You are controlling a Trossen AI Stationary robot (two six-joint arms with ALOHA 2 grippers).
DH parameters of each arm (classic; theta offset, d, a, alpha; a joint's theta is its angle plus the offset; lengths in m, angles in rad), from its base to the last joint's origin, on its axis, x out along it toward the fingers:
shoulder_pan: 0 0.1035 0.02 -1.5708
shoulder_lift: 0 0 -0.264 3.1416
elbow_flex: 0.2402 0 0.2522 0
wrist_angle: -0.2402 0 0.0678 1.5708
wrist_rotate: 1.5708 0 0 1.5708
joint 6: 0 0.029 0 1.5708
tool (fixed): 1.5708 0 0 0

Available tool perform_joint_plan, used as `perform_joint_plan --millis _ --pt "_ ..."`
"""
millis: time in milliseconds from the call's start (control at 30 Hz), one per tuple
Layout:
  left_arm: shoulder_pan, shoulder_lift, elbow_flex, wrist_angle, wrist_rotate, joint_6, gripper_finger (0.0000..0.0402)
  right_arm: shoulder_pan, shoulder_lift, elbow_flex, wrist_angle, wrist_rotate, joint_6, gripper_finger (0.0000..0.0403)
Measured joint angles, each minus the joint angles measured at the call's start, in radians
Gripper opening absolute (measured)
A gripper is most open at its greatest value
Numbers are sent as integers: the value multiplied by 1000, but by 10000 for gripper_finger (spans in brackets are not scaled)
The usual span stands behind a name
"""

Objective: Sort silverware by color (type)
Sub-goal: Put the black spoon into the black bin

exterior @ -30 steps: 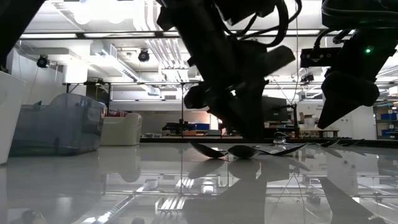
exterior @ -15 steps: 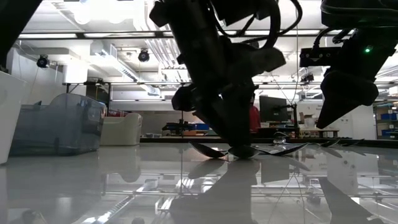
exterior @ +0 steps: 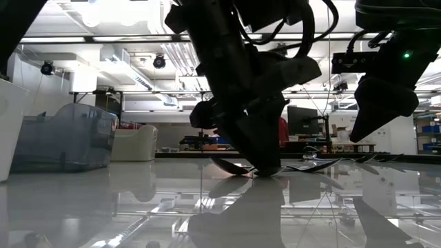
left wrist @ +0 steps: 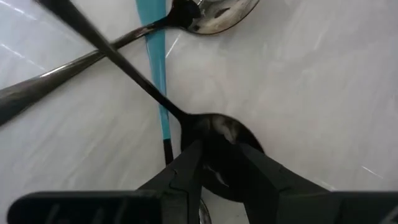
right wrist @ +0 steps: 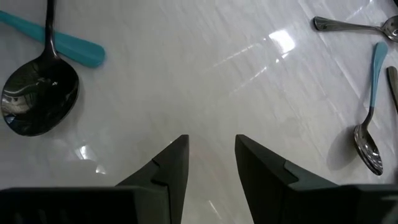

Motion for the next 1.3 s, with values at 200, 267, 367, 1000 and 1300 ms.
perform_joint_plan --millis 200,267,367,1000,1300 --pt "6 23 3 55 79 -4 77 0 0 -1 3 0 -7 123" --pt "-2 28 4 71 111 -4 77 0 0 -1 3 0 -7 123" --pt "-23 29 6 64 148 -11 76 0 0 -3 2 0 -13 123" --pt "-33 18 3 -16 390 68 76 0 0 -3 11 0 -30 123" --pt "-34 12 107 -160 369 181 77 0 0 -3 28 -10 -25 123"
